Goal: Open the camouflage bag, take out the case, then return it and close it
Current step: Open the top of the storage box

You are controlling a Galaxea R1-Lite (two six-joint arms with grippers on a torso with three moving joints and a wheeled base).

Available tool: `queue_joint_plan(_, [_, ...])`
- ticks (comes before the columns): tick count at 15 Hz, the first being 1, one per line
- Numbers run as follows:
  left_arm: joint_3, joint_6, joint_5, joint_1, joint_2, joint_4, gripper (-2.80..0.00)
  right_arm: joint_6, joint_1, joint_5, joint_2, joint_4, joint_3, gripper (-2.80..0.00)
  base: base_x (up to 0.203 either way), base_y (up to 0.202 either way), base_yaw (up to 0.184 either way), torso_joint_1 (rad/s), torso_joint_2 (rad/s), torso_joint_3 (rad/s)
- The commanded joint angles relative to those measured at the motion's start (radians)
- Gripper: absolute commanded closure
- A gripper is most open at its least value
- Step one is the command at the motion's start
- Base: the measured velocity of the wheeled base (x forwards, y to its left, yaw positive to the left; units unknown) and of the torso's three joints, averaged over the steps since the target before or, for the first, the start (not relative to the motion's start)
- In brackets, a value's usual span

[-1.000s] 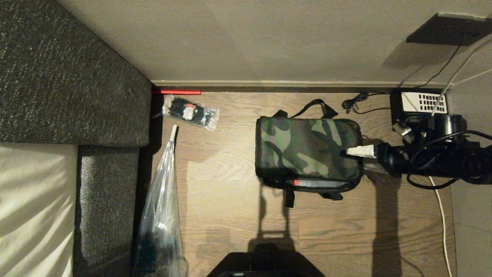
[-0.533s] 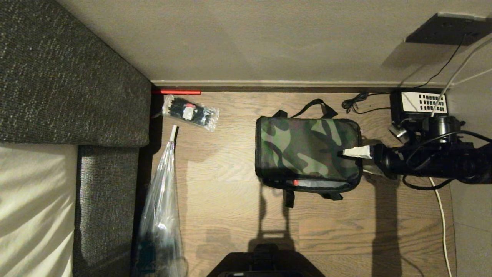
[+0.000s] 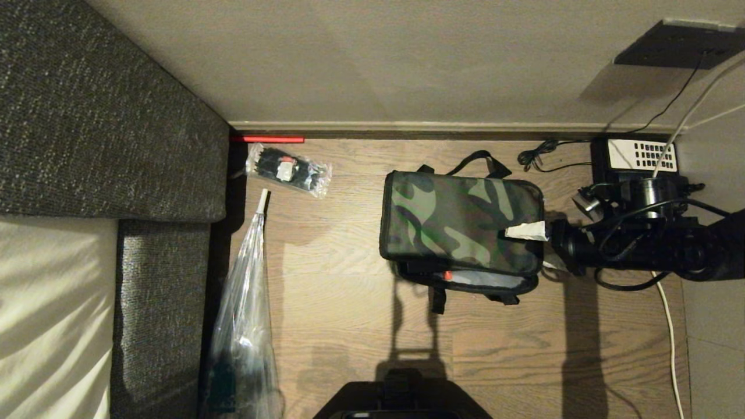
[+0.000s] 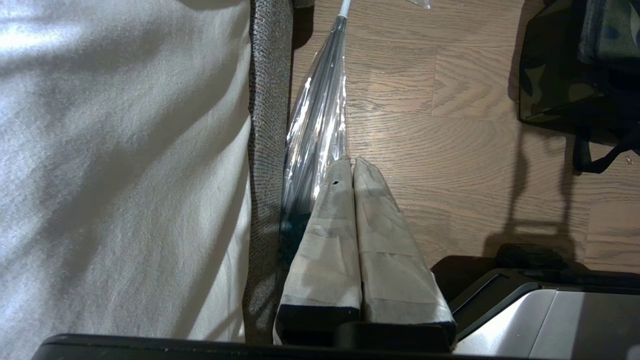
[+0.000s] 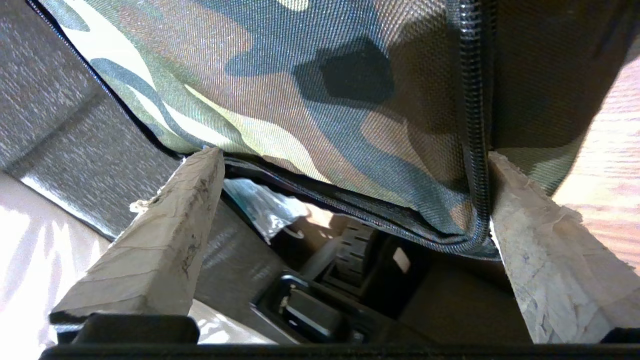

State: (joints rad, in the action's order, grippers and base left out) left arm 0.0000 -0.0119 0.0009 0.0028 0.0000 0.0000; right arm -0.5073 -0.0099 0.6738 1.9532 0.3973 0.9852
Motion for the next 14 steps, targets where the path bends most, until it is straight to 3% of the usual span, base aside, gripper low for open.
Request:
queue_joint_plan(1, [0.000, 0.000, 0.001, 0.000, 0.000, 0.000, 0.00, -0.077, 0.008, 0.004, 0.004, 0.010, 0.011, -2.80, 0.000, 0.000, 0.000, 0.000, 0.00, 0.000])
queue_joint_plan(5, [0.000, 0.000, 0.001, 0.000, 0.000, 0.000, 0.00, -0.292, 0.011, 0.011, -0.026, 0.012, 0.059, -2.80, 0.000, 0.000, 0.000, 0.000, 0.00, 0.000])
queue_joint_plan(14, [0.000, 0.000, 0.001, 0.000, 0.000, 0.000, 0.00, -0.537, 0.022, 0.021, -0.058, 0.021, 0.145, -2.80, 0.000, 0.000, 0.000, 0.000, 0.00, 0.000])
